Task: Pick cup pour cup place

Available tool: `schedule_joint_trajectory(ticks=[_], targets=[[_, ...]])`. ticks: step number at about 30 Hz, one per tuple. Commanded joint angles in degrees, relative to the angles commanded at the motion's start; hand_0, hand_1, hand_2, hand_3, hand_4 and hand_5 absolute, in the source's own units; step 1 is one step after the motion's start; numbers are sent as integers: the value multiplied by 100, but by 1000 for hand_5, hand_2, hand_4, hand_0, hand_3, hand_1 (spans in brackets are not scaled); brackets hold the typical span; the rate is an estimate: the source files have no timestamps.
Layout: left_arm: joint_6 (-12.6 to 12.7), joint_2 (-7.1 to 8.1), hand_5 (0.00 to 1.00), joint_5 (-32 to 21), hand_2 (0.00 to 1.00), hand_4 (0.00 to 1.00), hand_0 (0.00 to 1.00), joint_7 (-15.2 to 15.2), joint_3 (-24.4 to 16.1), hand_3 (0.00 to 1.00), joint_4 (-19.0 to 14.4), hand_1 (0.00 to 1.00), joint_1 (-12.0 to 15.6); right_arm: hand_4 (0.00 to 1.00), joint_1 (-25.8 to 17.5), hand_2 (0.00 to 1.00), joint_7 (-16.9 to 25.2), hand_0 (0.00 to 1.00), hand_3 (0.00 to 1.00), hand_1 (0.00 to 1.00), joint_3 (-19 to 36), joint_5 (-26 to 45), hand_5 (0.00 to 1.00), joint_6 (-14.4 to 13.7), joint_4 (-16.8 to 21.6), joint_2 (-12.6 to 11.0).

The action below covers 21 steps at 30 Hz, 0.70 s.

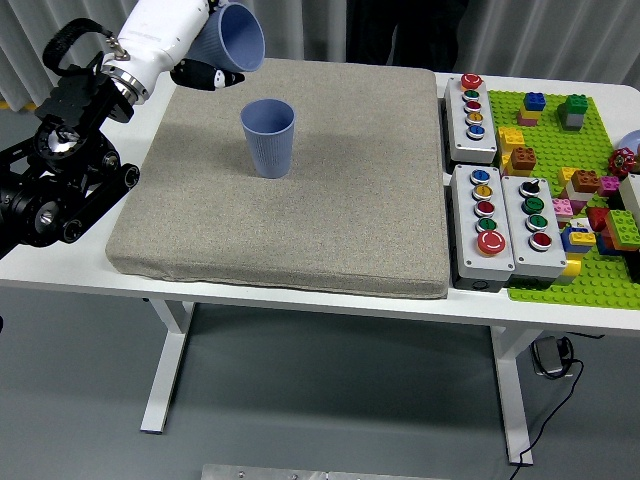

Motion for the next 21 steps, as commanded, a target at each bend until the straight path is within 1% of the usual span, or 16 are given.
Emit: schedule_joint_trajectory(ticks=[1,3,4,5,9,11,12,13,14,15,19,21], targets=[[115,-28,173,-261,519,834,486,-149,-109,570,1,488,83,82,-9,679,3,700,640,710,0,-3,341,2,-1,2],[203,-82,183,-708,518,835,489,-327,-231,569,9,487,187,81,-16,678,5,700,640,710,3,-4,341,5,-2,4],[220,-99,183,-966,518,835,489,-365,-264,569,10,487,219,81,-17,678,6,700,640,710,3,-4,341,5,-2,4],[245,-147,183,-1227,518,835,489,-426,-343,569,7,487,317,81,-17,678,8,700,640,710,1,-4,341,5,-3,7],[246,-231,184,-2138,519,835,490,-512,-472,569,-38,487,513,81,-21,678,14,700,640,710,9,-9,339,6,-6,9],[279,-324,184,-2629,519,835,490,-573,-645,569,-123,487,727,81,-26,678,17,700,640,710,5,10,339,2,-8,13],[297,-350,184,-2742,519,835,490,-584,-682,569,-143,487,773,81,-27,678,18,700,640,710,5,12,339,0,-8,15],[337,-402,184,-2775,519,835,490,-605,-771,569,-176,487,889,81,-29,678,20,700,640,710,10,11,339,-1,-9,17],[346,-414,184,-2782,519,835,490,-609,-791,569,-183,487,917,81,-29,678,20,700,640,710,11,10,339,-2,-9,18],[410,-441,192,-2812,518,838,491,-640,-806,570,-232,486,1018,81,-36,678,22,700,639,710,10,13,341,-3,-10,23],[533,-494,192,-2658,518,838,491,-678,-871,570,-396,486,1331,81,-37,678,20,700,639,710,6,44,341,-11,-10,32],[551,-524,194,-2624,518,838,491,-691,-929,569,-461,489,1463,80,-34,678,23,700,640,710,-2,60,338,-14,-12,34]])
